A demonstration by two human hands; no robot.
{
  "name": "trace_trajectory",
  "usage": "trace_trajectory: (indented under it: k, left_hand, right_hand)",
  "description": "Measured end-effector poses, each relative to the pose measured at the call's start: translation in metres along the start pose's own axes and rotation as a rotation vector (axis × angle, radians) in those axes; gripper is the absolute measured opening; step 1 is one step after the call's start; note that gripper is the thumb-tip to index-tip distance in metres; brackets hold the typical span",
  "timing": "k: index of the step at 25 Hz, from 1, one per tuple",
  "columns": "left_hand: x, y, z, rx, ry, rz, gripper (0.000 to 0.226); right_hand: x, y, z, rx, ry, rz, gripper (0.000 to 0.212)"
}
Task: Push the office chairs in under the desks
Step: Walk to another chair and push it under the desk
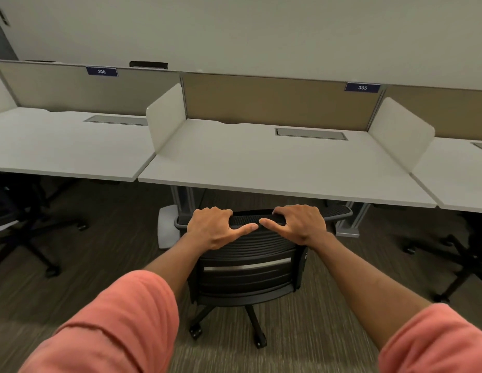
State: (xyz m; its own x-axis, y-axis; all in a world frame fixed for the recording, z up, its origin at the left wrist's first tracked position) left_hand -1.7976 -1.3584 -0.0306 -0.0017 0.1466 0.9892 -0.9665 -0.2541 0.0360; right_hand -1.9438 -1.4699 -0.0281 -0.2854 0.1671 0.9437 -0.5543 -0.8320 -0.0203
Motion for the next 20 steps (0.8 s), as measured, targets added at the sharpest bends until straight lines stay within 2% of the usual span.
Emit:
trace_trajectory:
  k: [10, 20]
  left_hand:
    - [-0.003, -0.035, 0.050, 0.002, -0.024, 0.014, 0.098]
    - [-0.008, -0.048, 0.090, 0.119, 0.017, 0.046, 0.100]
  right_hand:
    - [-0.023, 0.010, 0.067, 0.005, 0.004, 0.066, 0.082]
    - [-0.043, 0.032, 0.122, 0.088, -0.035, 0.065, 0.089]
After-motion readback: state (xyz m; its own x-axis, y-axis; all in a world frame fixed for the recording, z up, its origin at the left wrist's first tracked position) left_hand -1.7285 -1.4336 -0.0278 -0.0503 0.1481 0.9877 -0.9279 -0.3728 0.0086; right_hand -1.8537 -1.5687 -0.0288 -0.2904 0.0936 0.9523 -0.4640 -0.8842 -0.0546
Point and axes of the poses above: each hand's wrist, its own z-axis towards the middle knuckle, its own x-axis out of the back of the hand, y = z × x, the point moved 9 cm from there along z, towards the middle knuckle, and after that the axes turned 1 degree about z, right-handed, at the moved point
